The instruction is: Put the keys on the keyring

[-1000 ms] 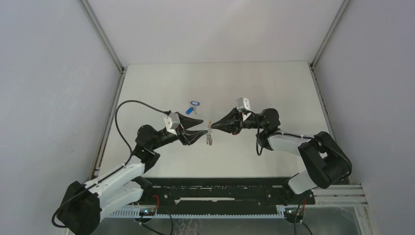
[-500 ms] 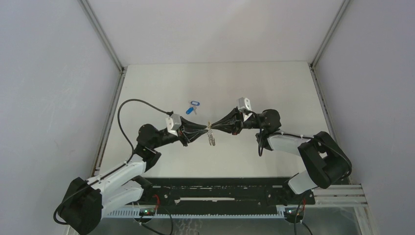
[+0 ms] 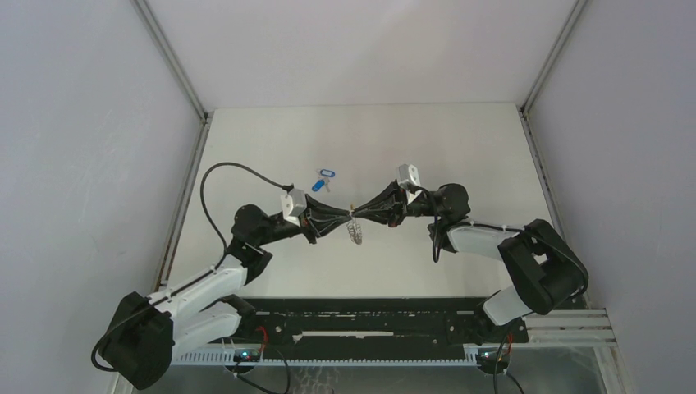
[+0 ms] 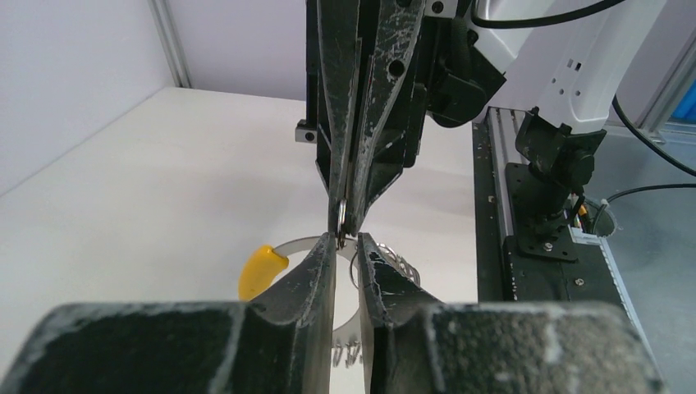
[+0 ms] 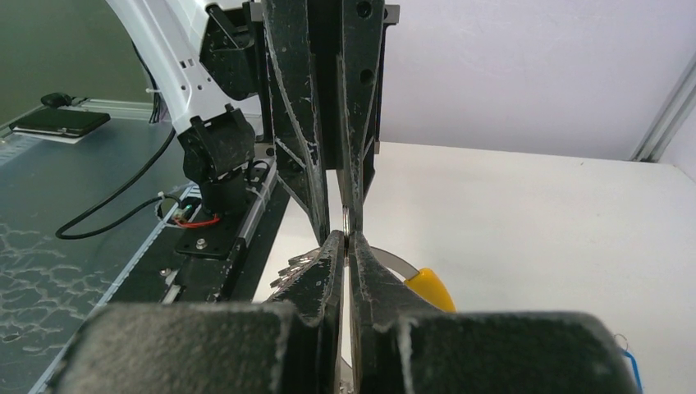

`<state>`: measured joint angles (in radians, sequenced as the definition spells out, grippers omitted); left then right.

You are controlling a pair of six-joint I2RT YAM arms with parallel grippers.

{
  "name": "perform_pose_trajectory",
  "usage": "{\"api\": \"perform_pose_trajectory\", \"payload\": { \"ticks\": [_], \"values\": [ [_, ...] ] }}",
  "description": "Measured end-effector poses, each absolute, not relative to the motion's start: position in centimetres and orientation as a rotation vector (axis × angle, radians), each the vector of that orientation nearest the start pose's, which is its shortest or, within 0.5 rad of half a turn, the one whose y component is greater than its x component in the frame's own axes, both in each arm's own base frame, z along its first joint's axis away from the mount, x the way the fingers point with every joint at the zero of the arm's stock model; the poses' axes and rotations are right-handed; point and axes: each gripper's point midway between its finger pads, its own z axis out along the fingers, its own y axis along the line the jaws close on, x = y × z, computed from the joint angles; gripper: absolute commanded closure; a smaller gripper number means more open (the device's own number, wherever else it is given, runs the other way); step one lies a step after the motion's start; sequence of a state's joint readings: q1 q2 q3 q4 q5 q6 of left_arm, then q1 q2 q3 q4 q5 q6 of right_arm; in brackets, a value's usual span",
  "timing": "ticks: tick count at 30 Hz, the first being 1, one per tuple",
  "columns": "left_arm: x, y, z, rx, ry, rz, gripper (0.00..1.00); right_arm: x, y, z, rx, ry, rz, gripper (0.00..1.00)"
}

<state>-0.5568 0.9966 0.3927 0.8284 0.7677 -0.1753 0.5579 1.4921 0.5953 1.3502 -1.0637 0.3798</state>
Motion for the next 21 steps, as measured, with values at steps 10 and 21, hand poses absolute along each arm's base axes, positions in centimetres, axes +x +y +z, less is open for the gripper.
{"api": "perform_pose_trajectory", "payload": {
  "ticks": [10,21],
  "values": [
    [19.84,-27.49,25.09,0.93,1.187,-1.115,0.84,20.93,32.1,24.82,-1.124,1.003,1.367,1.0],
    [19.76,-27.64,24.84,0.95,1.2,-1.122,1.0,20.8,32.06,24.72,-1.132,1.004,1.372,1.0]
  ]
}}
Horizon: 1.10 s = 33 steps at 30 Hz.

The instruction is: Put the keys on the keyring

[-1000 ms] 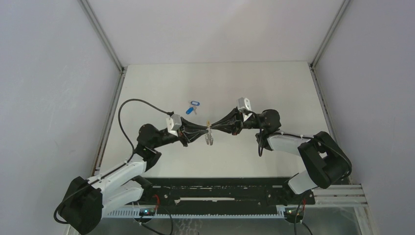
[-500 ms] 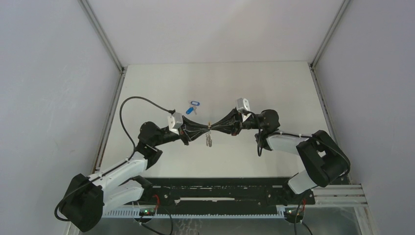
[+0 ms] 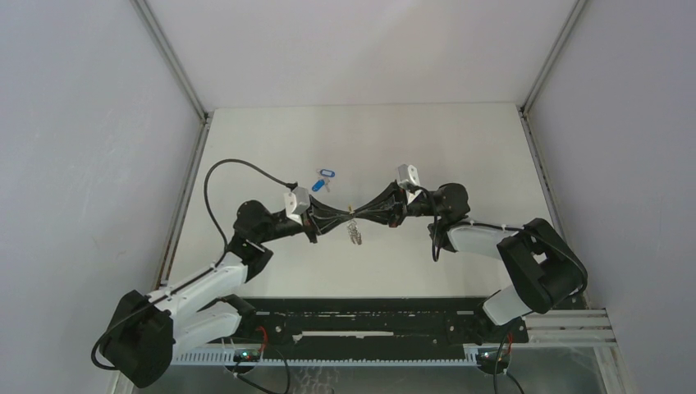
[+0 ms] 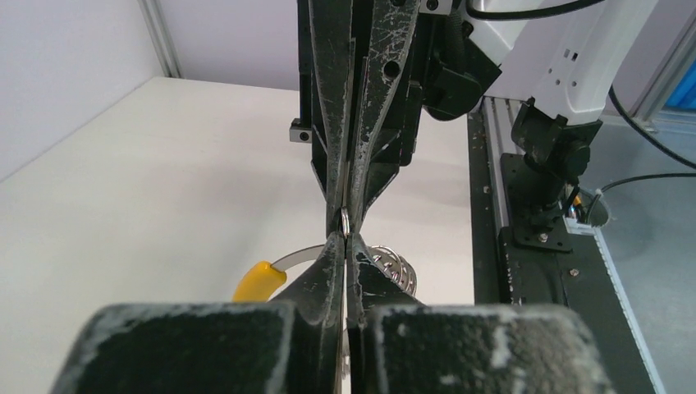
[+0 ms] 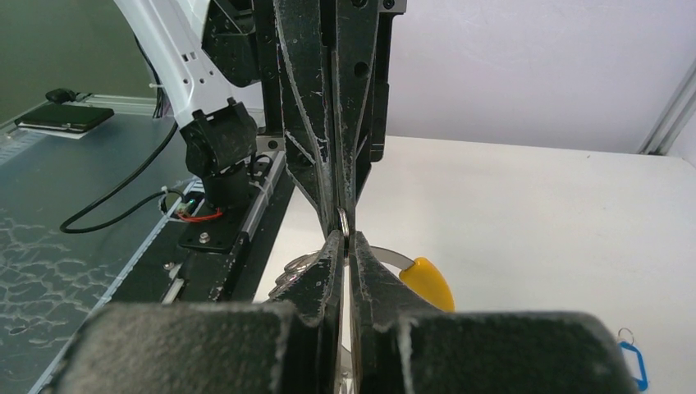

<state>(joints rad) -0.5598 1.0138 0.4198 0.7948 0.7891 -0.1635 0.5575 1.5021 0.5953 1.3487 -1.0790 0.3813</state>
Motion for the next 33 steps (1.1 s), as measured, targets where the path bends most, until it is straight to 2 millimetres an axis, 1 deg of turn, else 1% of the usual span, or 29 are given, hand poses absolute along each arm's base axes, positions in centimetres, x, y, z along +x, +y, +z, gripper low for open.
{"api": "perform_pose_trajectory", "payload": {
  "ticks": [4,8,15,18,22,29,33],
  "values": [
    [19.9,-27.7,24.8,0.979,1.242,-1.094,1.0,20.9,31.9,24.5,-1.133,1.019,1.374,0.93],
    [20.2,-27.8,24.6,1.021,1.315,-1.032,1.0,21.2,31.4,24.1,-1.147,1.045,1.355,0.81],
    [20.8,-27.9,25.1,1.095,1.438,-0.939,1.0,20.9,29.8,24.0,-1.254,1.032,1.189,0.7],
    [21.0,-28.3,25.0,1.137,1.528,-0.905,1.0,20.7,29.1,23.4,-1.303,1.033,1.117,0.68],
    [20.8,-28.3,24.8,1.198,1.664,-0.849,1.0,20.9,28.5,22.1,-1.335,1.066,1.08,0.66],
    [20.8,-27.0,23.5,1.312,1.888,-0.697,1.0,21.3,28.8,20.9,-1.34,1.092,1.092,0.69],
    [20.1,-26.6,22.1,1.379,1.948,-0.661,1.0,21.4,29.3,21.1,-1.329,1.078,1.111,0.69]
  ]
}}
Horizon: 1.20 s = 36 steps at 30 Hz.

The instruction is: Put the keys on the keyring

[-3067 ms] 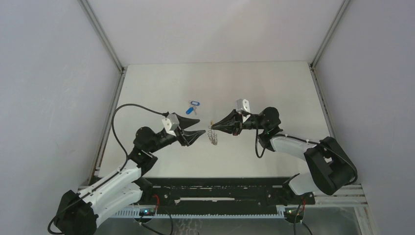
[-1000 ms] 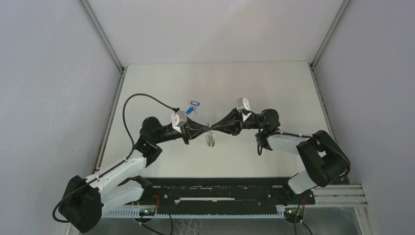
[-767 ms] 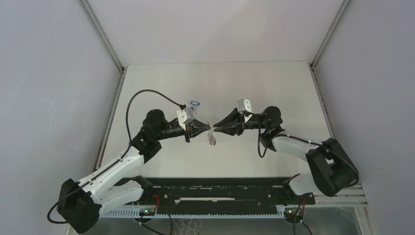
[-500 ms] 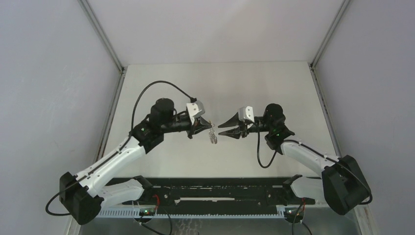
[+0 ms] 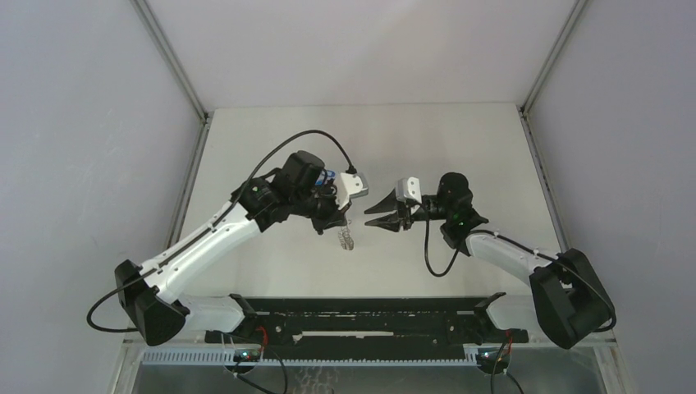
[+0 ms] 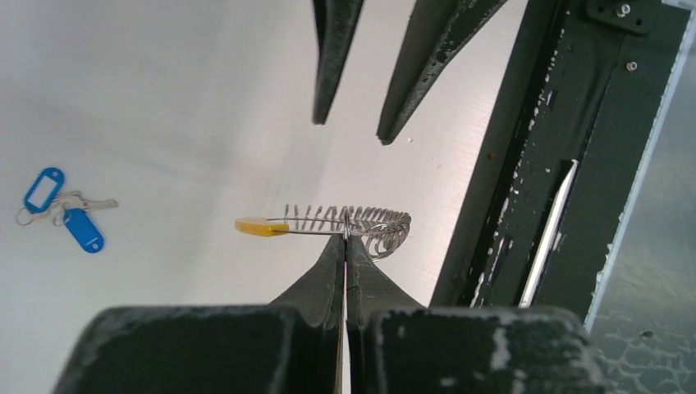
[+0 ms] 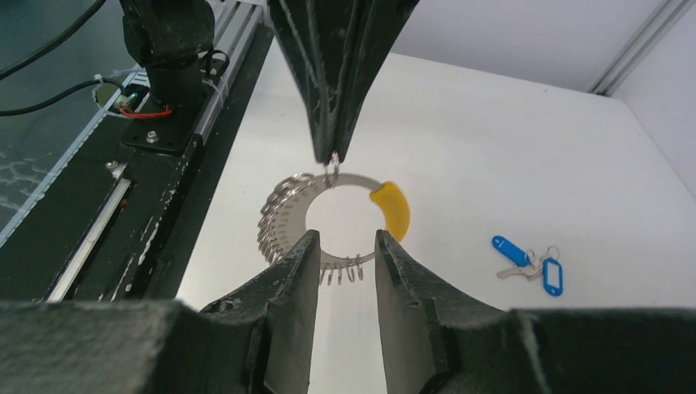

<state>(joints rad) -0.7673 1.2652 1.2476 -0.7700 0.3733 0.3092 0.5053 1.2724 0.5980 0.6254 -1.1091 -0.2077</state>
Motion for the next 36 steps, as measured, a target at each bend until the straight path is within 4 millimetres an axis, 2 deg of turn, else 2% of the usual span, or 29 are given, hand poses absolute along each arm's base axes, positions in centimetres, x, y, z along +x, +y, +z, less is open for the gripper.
{"api": "perform_pose_trajectory", "payload": {
  "ticks": [5,14,36],
  "values": [
    [19.1,-26.7,21.5,1.451,1.941,-0.662,1.0,20.8,30.2,21.7,-1.332,1.033,1.134,0.7],
    [19.0,-27.1,21.9,1.483,1.886,-0.676,1.0,19.7,31.3,21.7,-1.354,0.998,1.186,0.73],
    [18.5,-27.8,22.4,1.513,1.834,-0.723,1.0,19.0,31.8,20.7,-1.378,1.005,1.247,0.82]
  ]
}}
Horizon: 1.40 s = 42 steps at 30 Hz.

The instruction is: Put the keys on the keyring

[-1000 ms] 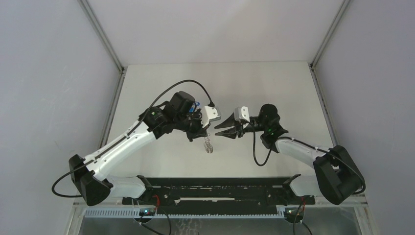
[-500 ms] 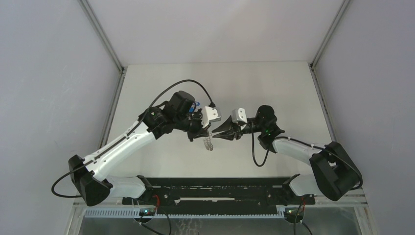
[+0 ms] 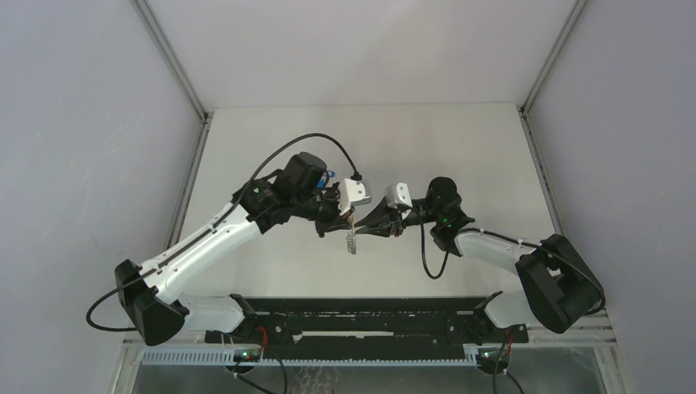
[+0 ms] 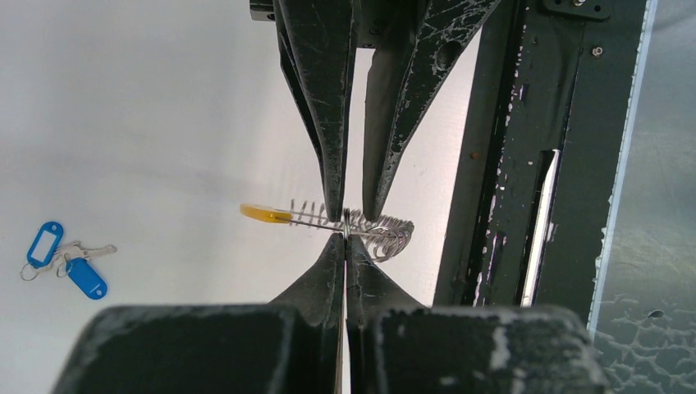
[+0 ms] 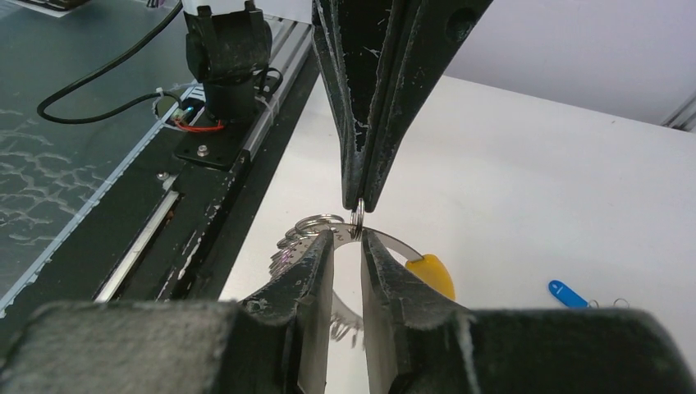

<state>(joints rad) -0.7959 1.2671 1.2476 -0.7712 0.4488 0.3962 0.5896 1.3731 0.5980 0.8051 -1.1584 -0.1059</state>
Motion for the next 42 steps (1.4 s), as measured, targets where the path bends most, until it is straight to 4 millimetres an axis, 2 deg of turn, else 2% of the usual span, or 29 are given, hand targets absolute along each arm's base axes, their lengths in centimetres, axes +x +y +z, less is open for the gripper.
{"api": "perform_pose_trajectory", "payload": {
  "ticks": [19,29,42],
  "values": [
    [18.4,-28.1,22.6,1.525,1.809,-0.73,1.0,18.9,31.8,20.9,-1.366,1.016,1.263,0.82],
    [18.5,-28.4,23.8,1.506,1.748,-0.738,1.0,18.9,31.8,21.1,-1.358,1.02,1.273,0.85],
    [18.3,-28.0,23.3,1.523,1.773,-0.728,1.0,19.2,31.3,21.6,-1.34,1.036,1.259,0.8]
  ]
}}
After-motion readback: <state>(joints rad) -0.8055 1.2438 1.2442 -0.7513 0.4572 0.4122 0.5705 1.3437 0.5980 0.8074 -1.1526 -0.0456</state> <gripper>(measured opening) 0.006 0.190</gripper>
